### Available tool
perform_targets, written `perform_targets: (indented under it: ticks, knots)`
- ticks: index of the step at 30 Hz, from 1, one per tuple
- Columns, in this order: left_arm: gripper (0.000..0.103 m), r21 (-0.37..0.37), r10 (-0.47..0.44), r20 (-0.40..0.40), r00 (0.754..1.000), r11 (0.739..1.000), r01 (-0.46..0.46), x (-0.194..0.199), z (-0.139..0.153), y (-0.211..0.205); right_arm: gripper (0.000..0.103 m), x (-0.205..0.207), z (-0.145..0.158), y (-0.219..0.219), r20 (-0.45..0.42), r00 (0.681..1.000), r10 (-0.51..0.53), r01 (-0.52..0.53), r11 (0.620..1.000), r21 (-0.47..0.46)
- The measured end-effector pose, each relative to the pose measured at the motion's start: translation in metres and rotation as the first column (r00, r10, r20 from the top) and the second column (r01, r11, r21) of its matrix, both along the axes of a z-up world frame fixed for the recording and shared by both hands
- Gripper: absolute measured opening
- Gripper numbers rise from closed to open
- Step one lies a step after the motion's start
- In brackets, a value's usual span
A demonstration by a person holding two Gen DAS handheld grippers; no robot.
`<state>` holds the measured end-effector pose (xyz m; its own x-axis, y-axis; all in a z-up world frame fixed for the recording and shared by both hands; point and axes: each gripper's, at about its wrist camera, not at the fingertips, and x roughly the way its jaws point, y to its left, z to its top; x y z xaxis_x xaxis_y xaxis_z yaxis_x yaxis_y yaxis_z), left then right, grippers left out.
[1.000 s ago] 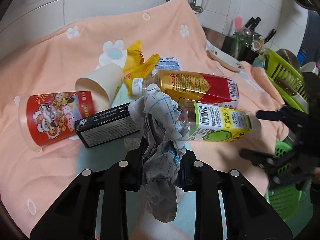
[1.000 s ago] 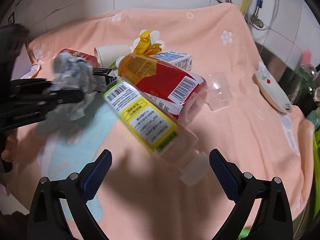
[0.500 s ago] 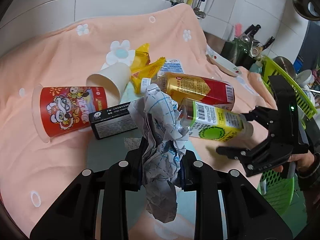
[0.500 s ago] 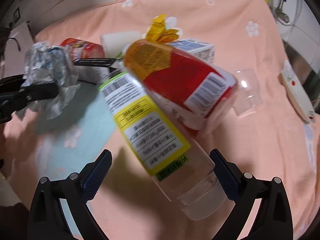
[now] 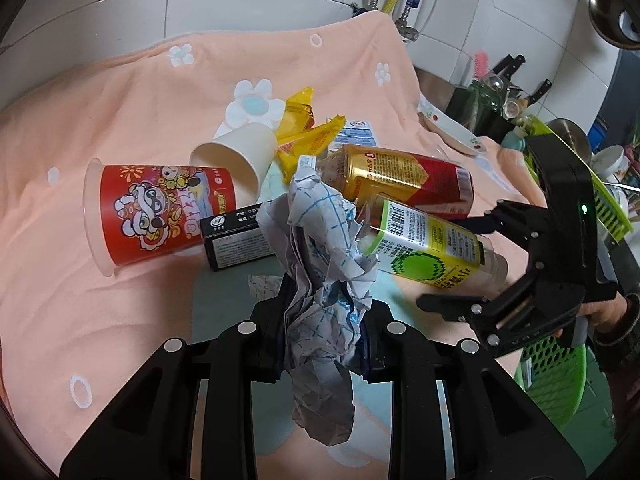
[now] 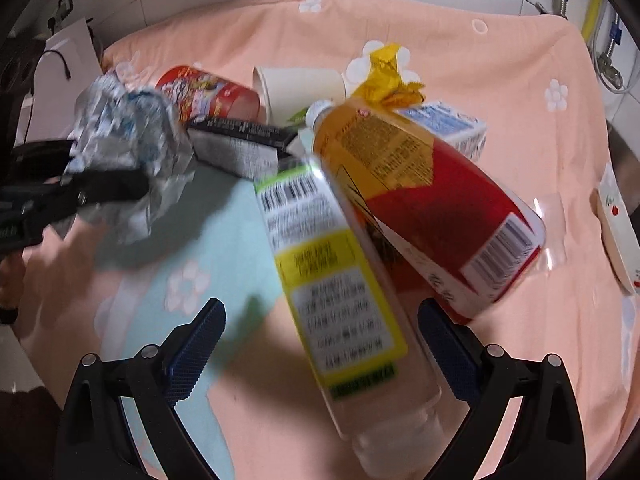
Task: Collect trash
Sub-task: 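Grasp the clear bottle with yellow-green label with the right gripper, then drop the clear bottle into the green basket while the left gripper drops the paper in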
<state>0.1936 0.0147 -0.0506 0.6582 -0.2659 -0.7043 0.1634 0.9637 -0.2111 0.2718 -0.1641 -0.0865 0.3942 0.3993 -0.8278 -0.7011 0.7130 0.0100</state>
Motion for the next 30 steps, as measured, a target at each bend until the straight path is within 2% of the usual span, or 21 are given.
perform_targets:
  ticks: [1, 2, 6, 8, 10, 14, 21, 30]
  knots:
    - [0.026, -0.002, 0.002, 0.0, 1.0, 1.0, -0.002, -0.001, 0.0, 0.001, 0.092, 0.005, 0.001, 0.003, 0.002, 1.0, 0.002, -0.002, 1.0, 0.002]
    - [0.026, -0.004, 0.002, 0.0, 1.0, 1.0, -0.002, -0.001, 0.0, 0.002, 0.085, 0.006, 0.0, 0.005, 0.003, 1.0, 0.005, -0.005, 1.0, 0.001]
    - [0.026, -0.009, 0.001, -0.005, 1.0, 1.0, -0.001, -0.002, -0.001, 0.003, 0.069, 0.013, -0.004, 0.019, 0.014, 1.0, -0.002, 0.002, 0.999, -0.046]
    - [0.026, -0.007, -0.002, -0.004, 1.0, 1.0, 0.002, -0.003, 0.0, 0.002, 0.057, 0.016, -0.005, 0.021, 0.024, 1.0, -0.009, 0.01, 0.998, -0.06]
    - [0.026, -0.01, -0.006, 0.0, 1.0, 1.0, 0.006, -0.004, 0.001, 0.001, 0.052, 0.014, -0.003, 0.019, 0.025, 0.999, -0.025, 0.027, 0.997, -0.066]
    - [0.026, -0.019, -0.023, 0.008, 1.0, 1.0, 0.023, -0.007, 0.004, -0.004, 0.049, -0.001, 0.003, 0.011, 0.057, 0.997, -0.052, 0.056, 0.996, -0.064]
    - [0.026, -0.028, -0.088, 0.034, 0.996, 0.996, 0.089, -0.023, 0.014, -0.031, 0.047, -0.04, 0.027, -0.018, 0.1, 0.985, -0.142, 0.142, 0.99, 0.015]
    - [0.026, -0.062, -0.216, 0.062, 0.975, 0.974, 0.219, -0.046, 0.028, -0.084, 0.043, -0.118, 0.062, -0.086, 0.167, 0.932, -0.323, 0.309, 0.945, 0.103]
